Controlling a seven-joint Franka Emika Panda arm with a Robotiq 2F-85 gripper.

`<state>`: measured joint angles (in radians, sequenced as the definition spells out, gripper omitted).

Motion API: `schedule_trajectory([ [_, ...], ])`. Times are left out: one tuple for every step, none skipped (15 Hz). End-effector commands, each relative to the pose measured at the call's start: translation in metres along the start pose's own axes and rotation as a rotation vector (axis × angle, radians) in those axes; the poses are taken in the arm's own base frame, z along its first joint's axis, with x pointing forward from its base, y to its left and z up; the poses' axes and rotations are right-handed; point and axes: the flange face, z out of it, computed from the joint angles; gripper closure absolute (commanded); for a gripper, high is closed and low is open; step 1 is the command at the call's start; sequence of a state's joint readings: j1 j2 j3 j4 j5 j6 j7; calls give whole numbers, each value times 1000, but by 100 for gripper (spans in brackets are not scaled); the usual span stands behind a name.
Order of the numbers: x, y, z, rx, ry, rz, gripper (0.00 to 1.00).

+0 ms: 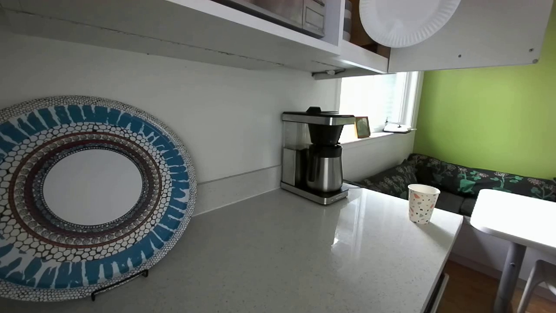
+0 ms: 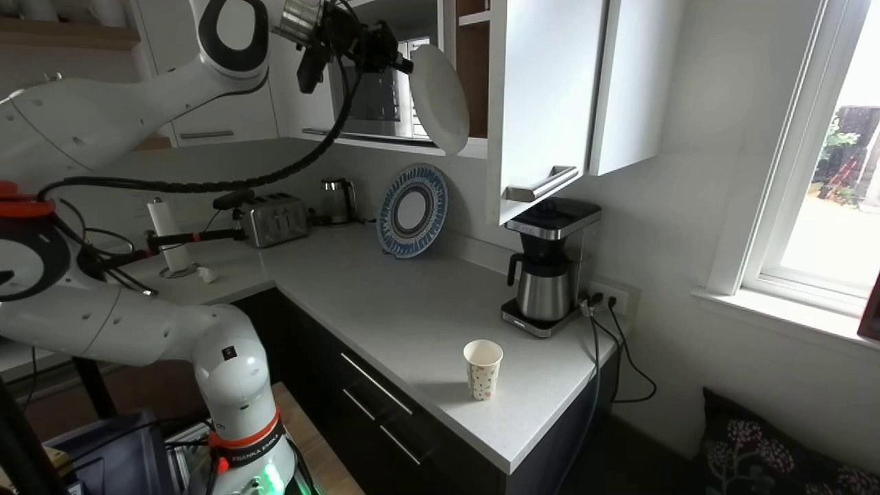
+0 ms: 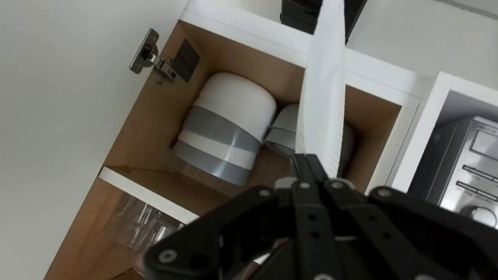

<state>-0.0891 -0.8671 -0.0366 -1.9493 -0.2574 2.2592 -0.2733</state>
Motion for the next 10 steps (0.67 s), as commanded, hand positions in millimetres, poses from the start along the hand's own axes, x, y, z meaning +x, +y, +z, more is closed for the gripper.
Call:
schedule_trajectory([
  [20,-4,22,24,49,74,100],
  [24,-5,28,30,59,96,100],
  [27,-6,34,35,70,116,100],
  [31,-8,40,47,76,133,100],
  [34,-9,44,52,81,147,100],
  [37,-10,49,63,87,165,100],
  [40,-12,53,78,92,184,100],
  [43,-14,57,93,99,200,100],
  [46,-15,60,108,103,214,100],
  [49,-17,64,121,106,228,100],
])
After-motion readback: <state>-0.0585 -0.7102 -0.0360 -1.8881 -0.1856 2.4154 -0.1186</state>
